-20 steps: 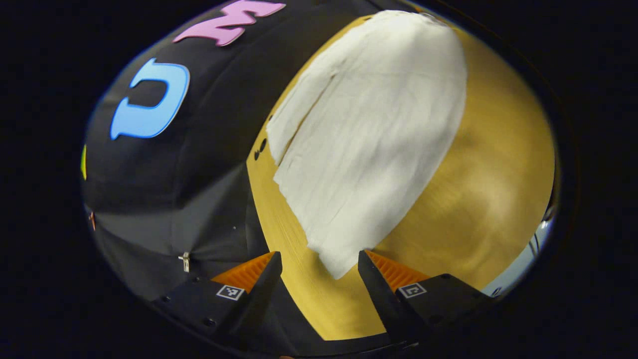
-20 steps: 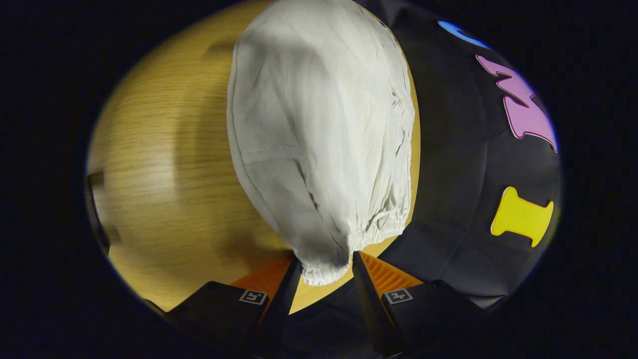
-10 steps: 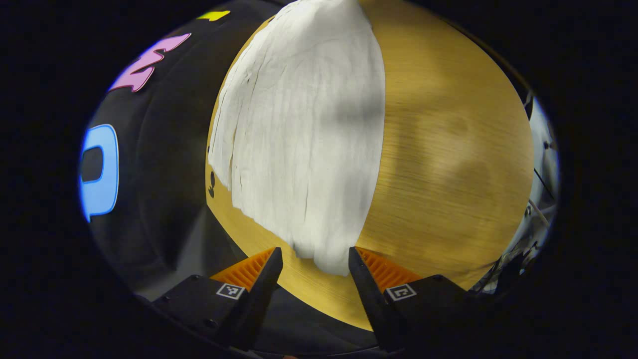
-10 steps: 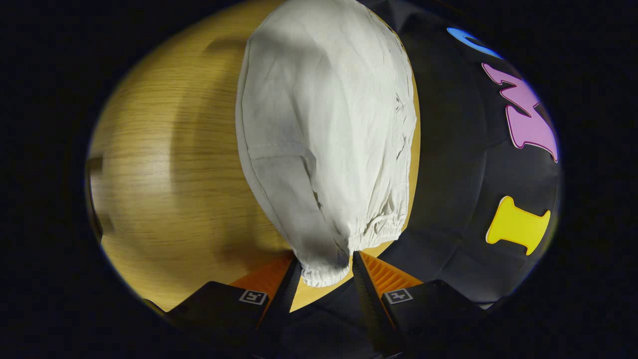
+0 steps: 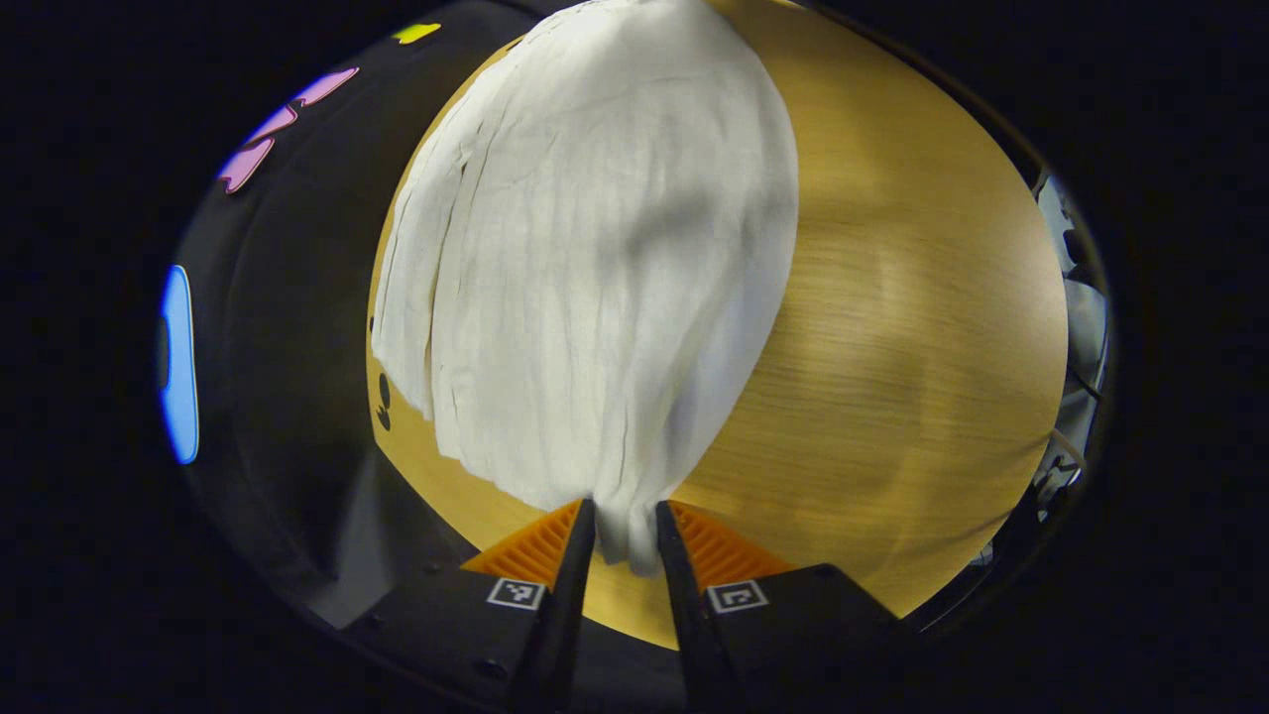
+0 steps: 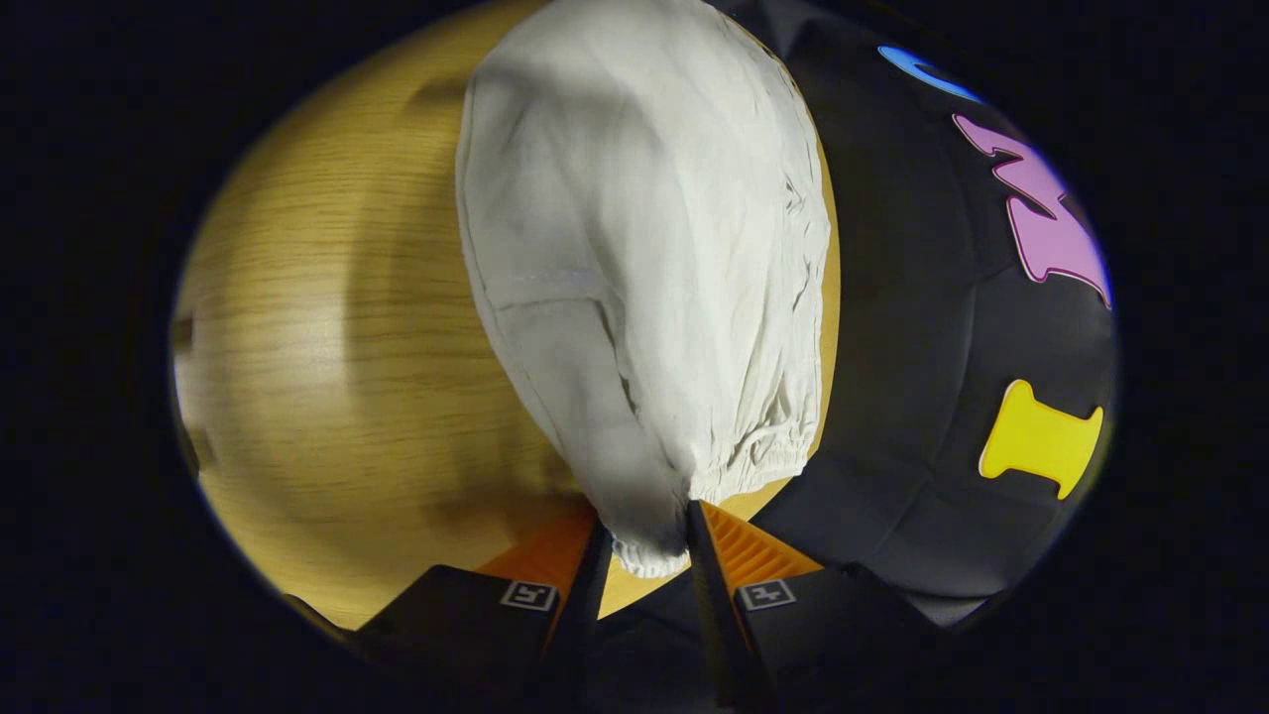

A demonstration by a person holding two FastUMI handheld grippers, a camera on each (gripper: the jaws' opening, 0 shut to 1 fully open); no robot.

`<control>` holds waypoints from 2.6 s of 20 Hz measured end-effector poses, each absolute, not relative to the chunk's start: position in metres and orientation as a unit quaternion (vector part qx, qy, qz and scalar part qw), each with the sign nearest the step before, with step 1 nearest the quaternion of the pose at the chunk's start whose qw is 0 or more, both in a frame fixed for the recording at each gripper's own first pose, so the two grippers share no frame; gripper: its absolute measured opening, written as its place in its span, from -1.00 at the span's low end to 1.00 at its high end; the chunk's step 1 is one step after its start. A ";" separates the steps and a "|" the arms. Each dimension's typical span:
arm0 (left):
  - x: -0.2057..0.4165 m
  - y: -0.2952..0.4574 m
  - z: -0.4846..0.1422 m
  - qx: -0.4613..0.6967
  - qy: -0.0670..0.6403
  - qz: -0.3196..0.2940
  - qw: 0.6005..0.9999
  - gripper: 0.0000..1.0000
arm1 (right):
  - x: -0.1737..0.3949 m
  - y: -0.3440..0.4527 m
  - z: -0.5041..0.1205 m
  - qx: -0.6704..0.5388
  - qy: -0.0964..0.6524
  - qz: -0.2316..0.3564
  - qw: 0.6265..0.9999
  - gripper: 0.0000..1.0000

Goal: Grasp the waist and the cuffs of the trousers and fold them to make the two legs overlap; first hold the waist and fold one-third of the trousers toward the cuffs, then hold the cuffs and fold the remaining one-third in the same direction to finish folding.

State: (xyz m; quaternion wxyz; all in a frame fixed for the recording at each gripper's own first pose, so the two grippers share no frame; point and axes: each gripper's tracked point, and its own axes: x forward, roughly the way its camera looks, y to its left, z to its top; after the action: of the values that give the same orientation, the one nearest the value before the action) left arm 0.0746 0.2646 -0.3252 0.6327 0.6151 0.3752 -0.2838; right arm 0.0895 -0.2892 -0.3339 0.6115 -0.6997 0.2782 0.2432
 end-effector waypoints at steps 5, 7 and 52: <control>0.076 0.261 -0.326 0.616 0.372 -0.272 0.639 -0.82 | 0.095 -0.292 -0.343 -0.686 0.298 0.246 0.616 -0.38; 0.076 0.262 -0.327 0.610 0.376 -0.261 0.647 -0.89 | 0.093 -0.293 -0.342 -0.677 0.309 0.248 0.620 -0.48; 0.413 0.232 -0.198 0.544 0.271 -0.121 0.785 -0.89 | 0.363 -0.301 -0.221 -0.533 0.335 0.053 0.775 -0.85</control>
State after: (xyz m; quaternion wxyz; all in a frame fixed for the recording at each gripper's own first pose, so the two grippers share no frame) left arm 0.4128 0.2325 -0.1981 0.7847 0.5444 0.2707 -0.1206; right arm 0.3630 -0.3010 -0.2208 0.7749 -0.5331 0.3355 0.0530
